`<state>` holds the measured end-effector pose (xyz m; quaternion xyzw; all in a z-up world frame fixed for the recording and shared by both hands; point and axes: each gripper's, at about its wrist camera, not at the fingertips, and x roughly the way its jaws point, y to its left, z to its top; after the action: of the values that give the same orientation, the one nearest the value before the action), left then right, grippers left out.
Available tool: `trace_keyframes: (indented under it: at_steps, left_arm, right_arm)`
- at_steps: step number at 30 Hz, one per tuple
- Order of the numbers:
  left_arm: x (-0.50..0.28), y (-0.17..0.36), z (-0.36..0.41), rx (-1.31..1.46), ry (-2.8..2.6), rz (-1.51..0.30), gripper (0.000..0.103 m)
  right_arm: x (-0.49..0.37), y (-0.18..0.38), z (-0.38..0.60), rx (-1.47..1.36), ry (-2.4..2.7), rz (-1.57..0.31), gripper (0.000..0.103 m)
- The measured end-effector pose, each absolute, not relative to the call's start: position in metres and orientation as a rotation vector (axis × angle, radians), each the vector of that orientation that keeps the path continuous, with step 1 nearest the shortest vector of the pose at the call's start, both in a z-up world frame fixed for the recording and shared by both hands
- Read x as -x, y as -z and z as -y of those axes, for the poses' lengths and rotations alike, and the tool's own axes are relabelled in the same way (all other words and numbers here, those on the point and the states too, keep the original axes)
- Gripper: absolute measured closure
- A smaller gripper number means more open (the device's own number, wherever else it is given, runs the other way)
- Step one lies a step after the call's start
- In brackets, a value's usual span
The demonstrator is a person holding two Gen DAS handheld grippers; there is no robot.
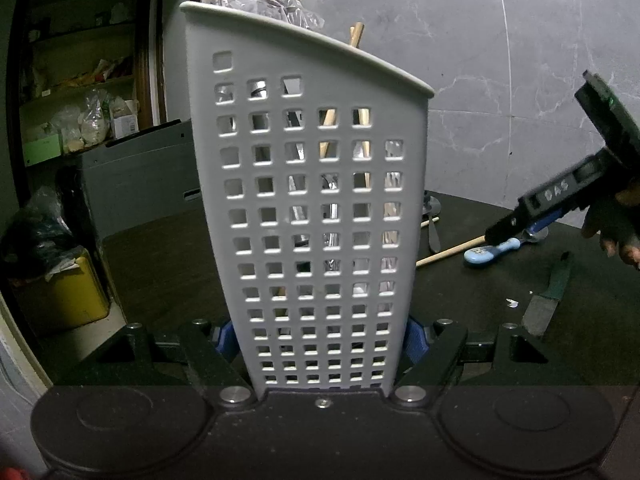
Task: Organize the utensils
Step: 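Grasp the blue cartoon-handled spoon by its bowl with the right tool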
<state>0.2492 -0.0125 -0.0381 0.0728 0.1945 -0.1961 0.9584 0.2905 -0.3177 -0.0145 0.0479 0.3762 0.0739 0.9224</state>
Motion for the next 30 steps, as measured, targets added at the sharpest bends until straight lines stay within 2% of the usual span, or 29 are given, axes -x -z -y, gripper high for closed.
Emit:
trace_keyframes:
  at_steps: [14, 18, 21, 26, 29, 30]
  left_arm:
    - [-0.249, 0.039, 0.008, -0.134, 0.403, -0.391, 0.026]
    - [-0.249, 0.039, 0.007, -0.136, 0.402, -0.391, 0.026]
    - [-0.249, 0.039, 0.008, -0.135, 0.402, -0.391, 0.026]
    - [-0.249, 0.039, 0.007, -0.133, 0.405, -0.390, 0.026]
    - [-0.249, 0.039, 0.006, -0.128, 0.406, -0.389, 0.026]
    - [-0.249, 0.039, 0.005, -0.126, 0.406, -0.389, 0.026]
  right_arm:
    - [-0.253, 0.014, 0.298, -0.062, -0.269, -0.829, 0.000]
    - [-0.263, 0.003, 0.292, -0.024, -0.249, -0.793, 0.000]
    - [-0.286, 0.009, 0.292, 0.010, -0.244, -0.833, 0.001]
    - [-0.300, 0.017, 0.291, 0.093, -0.211, -0.847, 0.014]
    - [-0.302, 0.015, 0.294, 0.082, -0.202, -0.837, 0.036]
    - [-0.304, 0.013, 0.296, 0.072, -0.195, -0.833, 0.048]
